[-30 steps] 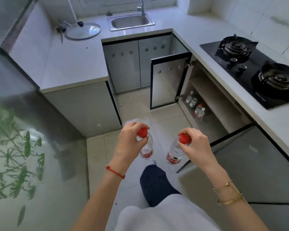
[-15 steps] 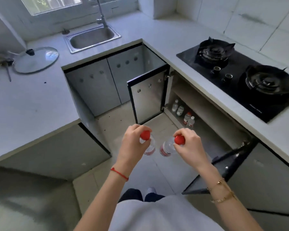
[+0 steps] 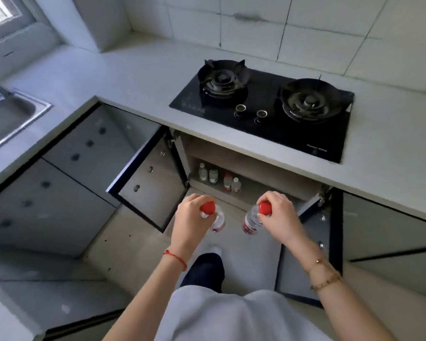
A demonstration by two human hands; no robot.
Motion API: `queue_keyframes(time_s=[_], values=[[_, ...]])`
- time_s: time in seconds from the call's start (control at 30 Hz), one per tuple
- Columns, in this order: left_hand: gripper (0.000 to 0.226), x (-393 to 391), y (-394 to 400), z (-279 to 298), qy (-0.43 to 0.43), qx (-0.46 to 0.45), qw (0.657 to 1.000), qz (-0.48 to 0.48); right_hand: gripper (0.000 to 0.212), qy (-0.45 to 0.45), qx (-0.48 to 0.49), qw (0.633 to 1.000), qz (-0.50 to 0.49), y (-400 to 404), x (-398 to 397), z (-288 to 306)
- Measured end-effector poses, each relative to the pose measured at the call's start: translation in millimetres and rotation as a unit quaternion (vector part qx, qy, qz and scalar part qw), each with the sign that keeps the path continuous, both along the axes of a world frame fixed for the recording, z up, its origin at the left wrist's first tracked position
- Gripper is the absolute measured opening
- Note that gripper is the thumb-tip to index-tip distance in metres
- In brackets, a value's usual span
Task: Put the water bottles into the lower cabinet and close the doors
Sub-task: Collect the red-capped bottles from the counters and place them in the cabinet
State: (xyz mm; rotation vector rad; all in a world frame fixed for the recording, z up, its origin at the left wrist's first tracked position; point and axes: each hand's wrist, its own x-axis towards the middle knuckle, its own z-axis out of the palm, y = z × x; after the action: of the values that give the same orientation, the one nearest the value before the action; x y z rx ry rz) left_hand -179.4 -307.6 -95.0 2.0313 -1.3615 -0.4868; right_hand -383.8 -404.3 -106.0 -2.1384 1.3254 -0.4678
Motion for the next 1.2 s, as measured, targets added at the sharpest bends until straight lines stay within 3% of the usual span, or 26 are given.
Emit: queue_keyframes(time_s=[0.23, 0.4, 0.77, 0.87, 0.93, 1.2], values=[[0.028, 19, -102, -56, 0.008, 0.048, 0.992, -0.116, 0.021, -0.007, 0.028, 0.989, -0.144, -58, 15, -48], [0.027, 11, -160, -114, 0.013, 0.071, 0.986, -0.15, 0.02, 0.014, 0.034, 0.985, -0.167, -98, 17, -105], [0.026, -11, -274, -356, -0.039, 0.066, 0.97, -0.23, 0.016, 0.041, 0.016, 0.967, -0.253, -174, 21, -349], [0.009, -14, -301, -422, -0.05, 0.069, 0.967, -0.238, 0.017, 0.044, -0.001, 0.969, -0.243, -194, 20, -422], [0.022, -17, -315, -462, -0.055, 0.057, 0.966, -0.246, 0.019, 0.035, -0.014, 0.969, -0.245, -205, 17, -463], [0.012, -25, -366, -570, -0.073, 0.089, 0.961, -0.251, 0.021, 0.012, -0.031, 0.968, -0.25, -247, 11, -573]])
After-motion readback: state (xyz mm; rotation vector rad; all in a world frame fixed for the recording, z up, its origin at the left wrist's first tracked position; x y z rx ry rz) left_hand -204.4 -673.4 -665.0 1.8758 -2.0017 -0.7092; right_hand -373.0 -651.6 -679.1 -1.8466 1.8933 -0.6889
